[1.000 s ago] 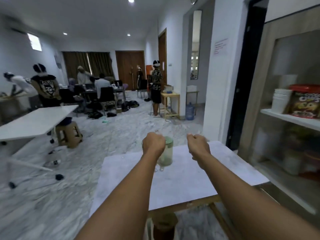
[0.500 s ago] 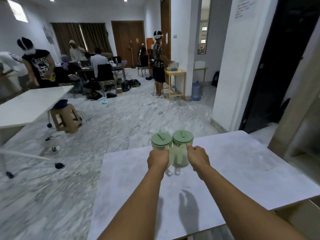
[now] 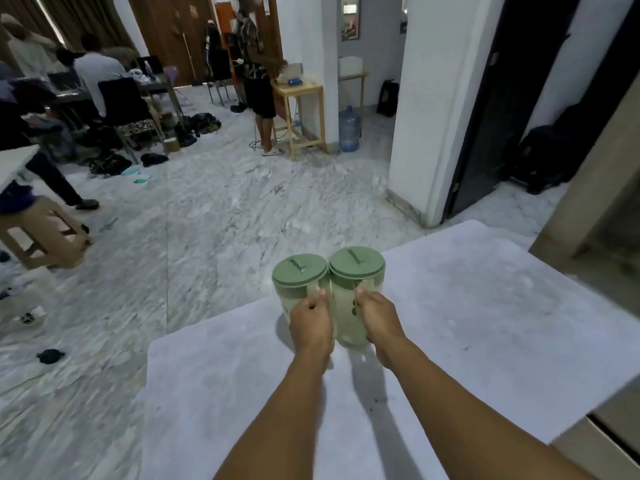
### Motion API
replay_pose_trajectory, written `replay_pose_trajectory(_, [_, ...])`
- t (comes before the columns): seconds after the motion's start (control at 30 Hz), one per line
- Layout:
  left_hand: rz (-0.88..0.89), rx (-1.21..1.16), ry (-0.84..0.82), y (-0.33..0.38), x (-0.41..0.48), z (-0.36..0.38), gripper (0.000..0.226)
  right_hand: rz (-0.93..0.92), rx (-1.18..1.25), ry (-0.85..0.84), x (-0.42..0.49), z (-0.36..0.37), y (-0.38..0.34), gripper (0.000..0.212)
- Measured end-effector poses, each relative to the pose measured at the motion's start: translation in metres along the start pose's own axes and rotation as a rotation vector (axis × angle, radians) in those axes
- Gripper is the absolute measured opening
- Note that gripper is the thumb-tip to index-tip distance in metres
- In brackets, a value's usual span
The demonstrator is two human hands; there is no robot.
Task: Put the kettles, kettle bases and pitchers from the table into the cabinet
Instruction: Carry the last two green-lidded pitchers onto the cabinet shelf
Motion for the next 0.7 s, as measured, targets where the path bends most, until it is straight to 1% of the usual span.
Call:
replay_pose_trajectory(0.07, [0.064,0.019,-0.056,0.021,-0.002,-0.008,0.039,-0.015,0.033,0.09,-0.022,-0.012,-0.014,0.03])
replay_pose_trajectory(0.17, [0.174,0.005,-0.171,0.06,-0.038,-0.012,0.03,-0.075,0.087,0.23,-0.075,-0.041,-0.034,0.034])
replay_pose_trajectory(0.3, [0.306,-0.061,-0.403,0.114,-0.137,-0.007,0.034,-0.122,0.141,0.466,-0.162,-0.102,-0.057,0.05])
replay_pose_trajectory(0.4, [0.419,-0.097,-0.596,0.147,-0.213,0.011,0.033,-0.19,0.17,0.67,-0.228,-0.16,-0.075,0.055])
replay_pose_trajectory(0.5, [0.482,-0.124,-0.805,0.168,-0.29,0.043,0.03,-0.24,0.194,0.879,-0.295,-0.222,-0.086,0.054])
replay_pose_trajectory(0.7, [0.634,-0.173,-1.131,0.181,-0.453,0.104,0.032,-0.271,0.228,1.183,-0.414,-0.352,-0.069,0.055])
Point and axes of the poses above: each hand's wrist, its own x-axis towards the middle knuckle, its own z-axis out of the palm, y = z × x, the point moved 3 cm from there along x, towards the middle knuckle, and after that the axes turned 1 degree about x, right-handed, at the moved point
